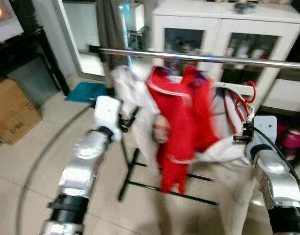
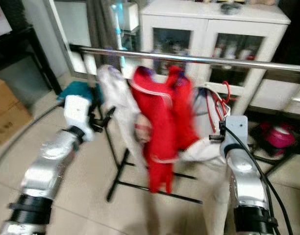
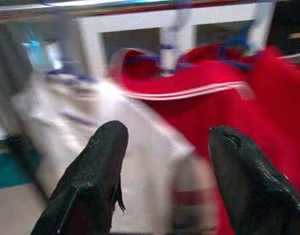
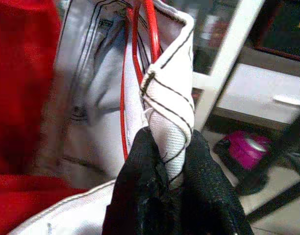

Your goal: Hang hanger

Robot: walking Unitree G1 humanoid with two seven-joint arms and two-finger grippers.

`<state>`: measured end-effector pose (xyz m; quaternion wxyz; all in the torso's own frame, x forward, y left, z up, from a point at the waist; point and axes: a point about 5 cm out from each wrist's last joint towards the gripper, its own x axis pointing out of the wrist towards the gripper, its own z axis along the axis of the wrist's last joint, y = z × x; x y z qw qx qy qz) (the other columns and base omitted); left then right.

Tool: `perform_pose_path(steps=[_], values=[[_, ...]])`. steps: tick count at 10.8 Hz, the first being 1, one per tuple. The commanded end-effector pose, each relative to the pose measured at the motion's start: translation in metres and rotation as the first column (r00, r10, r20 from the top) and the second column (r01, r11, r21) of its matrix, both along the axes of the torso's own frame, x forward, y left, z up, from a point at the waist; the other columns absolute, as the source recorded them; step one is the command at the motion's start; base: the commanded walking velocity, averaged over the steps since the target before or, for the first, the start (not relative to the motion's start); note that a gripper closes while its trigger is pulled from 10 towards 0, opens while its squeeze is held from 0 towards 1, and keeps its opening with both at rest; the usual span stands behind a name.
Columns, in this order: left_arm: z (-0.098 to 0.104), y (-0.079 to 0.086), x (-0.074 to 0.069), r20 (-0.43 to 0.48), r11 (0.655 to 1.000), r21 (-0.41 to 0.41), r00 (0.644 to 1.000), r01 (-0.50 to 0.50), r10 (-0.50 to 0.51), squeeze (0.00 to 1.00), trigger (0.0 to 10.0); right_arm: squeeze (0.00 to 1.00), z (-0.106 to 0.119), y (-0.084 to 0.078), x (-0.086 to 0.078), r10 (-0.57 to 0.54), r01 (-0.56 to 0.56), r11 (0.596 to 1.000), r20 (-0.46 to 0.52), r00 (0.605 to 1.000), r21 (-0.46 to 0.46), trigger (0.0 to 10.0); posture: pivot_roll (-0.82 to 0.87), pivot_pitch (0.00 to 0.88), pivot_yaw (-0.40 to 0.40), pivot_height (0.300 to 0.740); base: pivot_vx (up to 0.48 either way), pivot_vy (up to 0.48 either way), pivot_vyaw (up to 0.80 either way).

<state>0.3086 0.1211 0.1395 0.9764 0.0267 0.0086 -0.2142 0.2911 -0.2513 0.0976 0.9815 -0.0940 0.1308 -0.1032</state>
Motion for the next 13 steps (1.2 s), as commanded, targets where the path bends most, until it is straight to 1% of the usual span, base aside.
perform_pose_path(steps=[1,2,3,4,6,7,8,9,10,11,13], values=[[0.001,0.006,-0.001,0.013,1.000,0.018,1.000,-0.020,0.020,0.00,10.0,0.00,0.020,0.001,0.006,0.011,-0.009,1.000,0.095,0.995,-0.027,10.0,-0.19,0.000,0.007,0.740,0.000,-0.480,0.00],[0.000,0.006,-0.002,0.013,1.000,0.019,1.000,-0.022,0.022,0.00,10.0,0.00,0.018,0.005,0.006,0.019,-0.018,1.000,0.093,0.995,-0.021,10.0,-0.18,0.000,0.004,0.740,0.000,-0.480,0.00],[0.002,0.005,-0.004,0.045,1.000,0.013,0.999,-0.014,0.014,0.00,10.0,0.00,0.015,0.015,0.006,0.044,-0.044,0.999,0.088,0.995,-0.011,10.0,-0.18,0.000,-0.003,0.740,0.000,-0.435,0.00],[0.000,0.005,-0.003,0.022,0.999,0.008,0.999,-0.041,0.041,0.00,10.0,0.00,0.013,0.022,0.007,0.058,-0.059,0.998,0.092,0.994,0.005,10.0,-0.18,0.000,-0.007,0.740,0.000,0.000,0.00],[-0.002,0.006,-0.003,0.015,0.999,0.004,0.999,-0.040,0.039,0.00,10.0,0.00,0.013,0.032,0.007,0.071,-0.077,0.996,0.103,0.992,0.051,10.0,-0.18,0.000,-0.011,0.740,0.000,0.000,0.00],[-0.005,0.006,-0.006,0.001,1.000,-0.010,1.000,-0.028,0.028,0.00,10.0,0.00,0.010,0.040,0.006,0.057,-0.067,0.993,0.107,0.993,0.092,10.0,-0.17,0.000,-0.015,0.740,0.255,0.000,0.00],[-0.007,0.008,-0.007,-0.005,0.999,-0.011,0.999,-0.033,0.033,0.00,10.0,0.00,0.008,0.043,0.003,0.004,-0.022,0.989,0.121,0.993,0.144,10.0,-0.17,0.000,-0.016,0.740,0.315,0.000,0.00],[-0.010,0.010,-0.008,-0.012,0.999,-0.018,0.999,-0.038,0.038,0.00,10.0,0.00,0.009,0.044,0.001,-0.031,0.005,0.983,0.142,0.989,0.181,10.0,-0.17,0.000,-0.014,0.740,0.334,0.000,0.00],[-0.012,0.012,-0.008,-0.014,0.999,0.001,0.999,-0.033,0.033,0.00,10.0,0.00,0.010,0.043,0.000,-0.046,0.017,0.982,0.148,0.988,0.189,10.0,-0.17,0.000,-0.009,0.740,0.341,0.000,0.00],[-0.012,0.011,-0.009,-0.010,1.000,0.026,1.000,-0.016,0.016,0.00,10.0,0.00,0.011,0.041,-0.001,-0.051,0.022,0.982,0.149,0.988,0.188,10.0,-0.17,0.000,-0.004,0.740,0.341,0.000,0.00],[-0.013,0.010,-0.009,-0.010,1.000,0.030,1.000,-0.005,0.006,0.00,10.0,0.00,0.013,0.037,-0.001,-0.055,0.027,0.984,0.158,0.986,0.177,10.0,-0.18,0.000,0.000,0.740,0.341,0.000,0.00]])
